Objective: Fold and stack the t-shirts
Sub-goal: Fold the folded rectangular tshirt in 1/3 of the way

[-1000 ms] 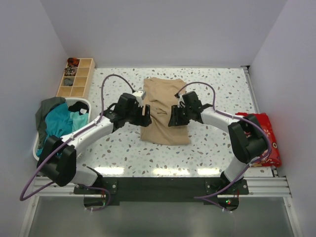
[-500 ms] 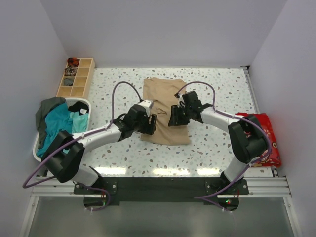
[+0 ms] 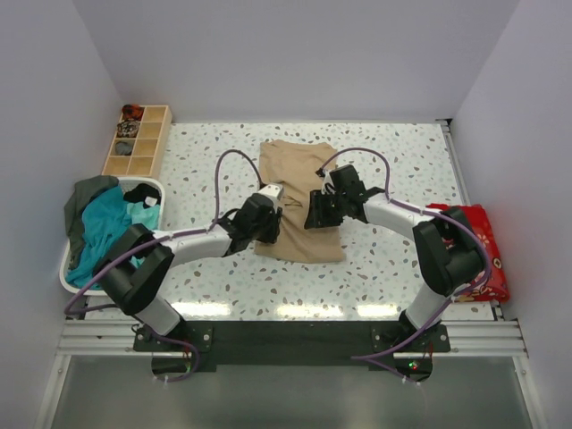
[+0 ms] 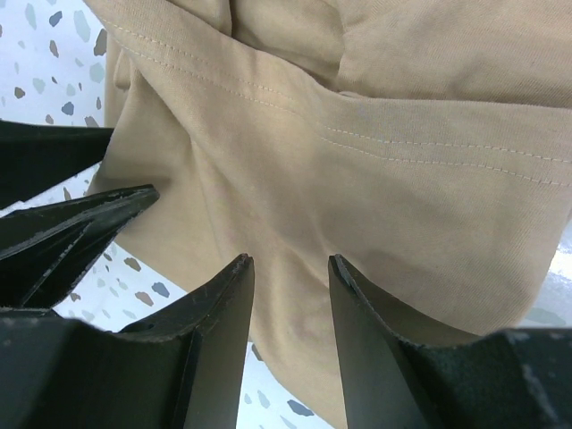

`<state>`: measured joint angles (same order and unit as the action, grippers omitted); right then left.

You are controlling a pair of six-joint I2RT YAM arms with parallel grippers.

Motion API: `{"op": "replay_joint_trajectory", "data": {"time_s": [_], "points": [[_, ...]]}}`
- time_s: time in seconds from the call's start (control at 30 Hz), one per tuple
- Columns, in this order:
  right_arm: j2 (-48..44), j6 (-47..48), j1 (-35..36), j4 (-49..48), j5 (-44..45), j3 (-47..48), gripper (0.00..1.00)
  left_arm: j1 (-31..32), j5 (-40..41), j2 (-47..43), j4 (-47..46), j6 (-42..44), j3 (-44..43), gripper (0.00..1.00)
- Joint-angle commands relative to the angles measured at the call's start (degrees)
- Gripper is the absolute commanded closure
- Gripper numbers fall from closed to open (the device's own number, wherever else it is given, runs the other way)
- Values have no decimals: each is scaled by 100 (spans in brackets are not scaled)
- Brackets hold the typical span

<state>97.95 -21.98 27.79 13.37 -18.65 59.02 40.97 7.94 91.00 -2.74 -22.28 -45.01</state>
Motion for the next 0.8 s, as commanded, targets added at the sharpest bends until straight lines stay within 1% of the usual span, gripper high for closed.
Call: {"op": "replay_joint_trajectory", "data": {"time_s": [0.0,0.03,0.07,0.1,0.17,0.2,0.27,0.4,0.5,0.73,0.77], "points": [[31,106,-2,87,90,127,57,51,172,-73,-455,-92,124,68],[74,106,-10,105,125,136,57,60,181,-117,-455,-101,142,76],[118,115,-2,114,186,136,57,60,172,-161,-429,-109,168,79],[188,132,-2,114,213,136,57,51,190,-249,-385,-127,186,85],[242,141,-2,87,257,109,58,51,207,-381,-254,-215,291,90],[312,150,-2,61,335,109,58,51,199,-555,-227,-250,344,95],[391,141,-10,52,450,118,59,51,199,-750,-122,-372,519,99],[532,141,-11,-18,652,144,60,51,243,-1285,72,-558,801,100],[593,141,-11,-53,688,153,60,51,278,-1462,204,-645,933,100],[611,159,-11,-44,688,153,60,51,76,-1445,239,-979,1302,100],[594,159,-11,-36,696,153,60,51,58,-1436,265,-1136,1398,100]]}}
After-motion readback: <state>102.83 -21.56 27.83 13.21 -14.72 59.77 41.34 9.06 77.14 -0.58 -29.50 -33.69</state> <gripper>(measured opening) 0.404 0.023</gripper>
